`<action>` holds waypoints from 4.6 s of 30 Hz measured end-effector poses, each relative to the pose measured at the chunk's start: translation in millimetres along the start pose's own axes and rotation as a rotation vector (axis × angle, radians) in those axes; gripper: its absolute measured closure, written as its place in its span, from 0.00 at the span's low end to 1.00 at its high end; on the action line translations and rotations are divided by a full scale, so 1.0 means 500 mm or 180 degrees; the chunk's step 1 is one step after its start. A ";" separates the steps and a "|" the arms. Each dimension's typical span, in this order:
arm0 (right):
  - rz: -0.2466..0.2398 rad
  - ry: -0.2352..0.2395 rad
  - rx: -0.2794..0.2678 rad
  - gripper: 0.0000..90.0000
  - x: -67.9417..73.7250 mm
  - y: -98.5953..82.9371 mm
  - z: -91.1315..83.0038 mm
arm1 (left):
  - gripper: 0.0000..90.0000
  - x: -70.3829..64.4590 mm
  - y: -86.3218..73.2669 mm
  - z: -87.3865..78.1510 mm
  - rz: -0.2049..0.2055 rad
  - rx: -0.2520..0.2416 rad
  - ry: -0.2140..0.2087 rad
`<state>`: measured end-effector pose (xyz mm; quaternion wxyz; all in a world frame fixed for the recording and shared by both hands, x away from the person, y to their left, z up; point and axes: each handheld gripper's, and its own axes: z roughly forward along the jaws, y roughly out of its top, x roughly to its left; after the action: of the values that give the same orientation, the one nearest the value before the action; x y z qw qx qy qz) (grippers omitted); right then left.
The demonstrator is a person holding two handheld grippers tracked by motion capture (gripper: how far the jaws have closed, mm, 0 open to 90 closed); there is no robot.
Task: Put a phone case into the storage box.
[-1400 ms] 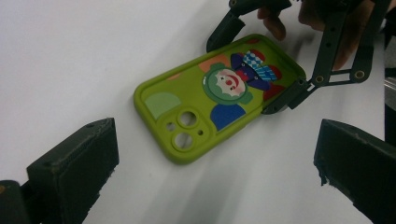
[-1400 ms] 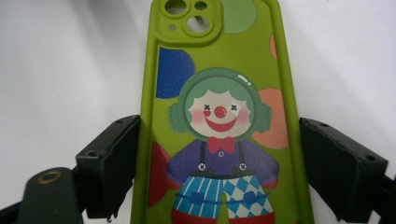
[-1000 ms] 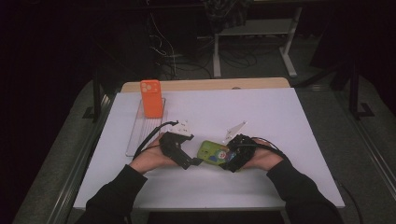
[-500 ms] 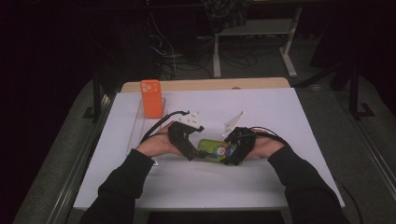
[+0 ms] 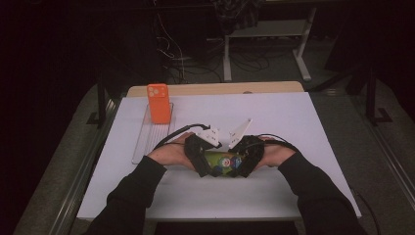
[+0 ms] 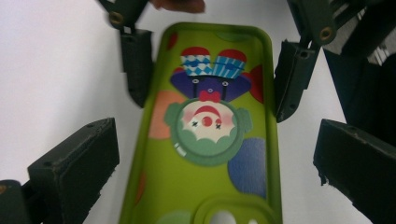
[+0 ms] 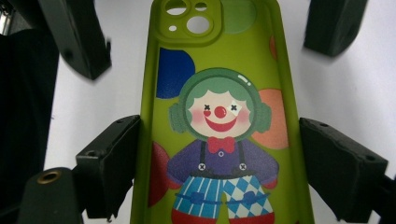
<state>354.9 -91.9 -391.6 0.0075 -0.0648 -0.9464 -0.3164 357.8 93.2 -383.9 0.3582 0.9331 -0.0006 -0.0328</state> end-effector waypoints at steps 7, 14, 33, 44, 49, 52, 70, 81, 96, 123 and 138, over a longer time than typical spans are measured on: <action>-0.0137 -0.0006 -0.0060 0.17 0.009 0.013 -0.007 | 0.05 -0.006 0.000 0.017 0.0098 0.0150 -0.0021; -0.0155 -0.0023 -0.0075 0.17 0.011 0.015 -0.012 | 0.13 -0.002 -0.002 0.015 0.0124 0.0178 0.0013; -0.0106 0.0034 -0.0046 0.16 0.013 0.011 -0.009 | 0.17 0.000 -0.004 0.023 0.0009 0.0191 -0.0119; 0.0080 -0.0103 -0.0270 0.08 0.004 -0.001 -0.045 | 0.17 0.006 -0.008 0.001 -0.0209 0.0106 0.0070; 0.0402 -0.0299 -0.0365 0.07 -0.005 -0.019 -0.071 | 0.17 0.005 -0.019 -0.009 -0.0395 0.0094 0.0247; 0.0585 -0.0464 -0.0492 0.06 -0.020 -0.038 -0.083 | 0.17 0.005 -0.027 -0.018 -0.0514 0.0093 0.0375; 0.1633 -0.1095 -0.0772 0.04 0.008 -0.089 -0.068 | 0.17 0.010 -0.031 -0.030 -0.1279 0.0026 0.0977; 0.1779 -0.1361 -0.0819 0.02 0.030 -0.100 -0.021 | 0.17 0.011 -0.029 -0.029 -0.1281 0.0144 0.0996; 0.1126 -0.1759 -0.0536 0.02 0.048 -0.088 -0.008 | 0.17 0.009 -0.029 -0.026 -0.1332 0.0081 0.0984; -0.0288 -0.2542 -0.0099 0.01 0.093 -0.069 0.018 | 0.17 0.017 -0.037 -0.028 -0.1325 0.0124 0.0980; -0.1198 -0.2942 0.0256 0.01 0.115 -0.062 0.041 | 0.17 0.018 -0.037 -0.031 -0.1276 0.0257 0.0971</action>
<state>294.7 -97.1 -423.5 -0.4672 -0.0259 -0.8575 -0.2137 367.5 116.9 -385.4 0.3029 0.9223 0.2371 0.0380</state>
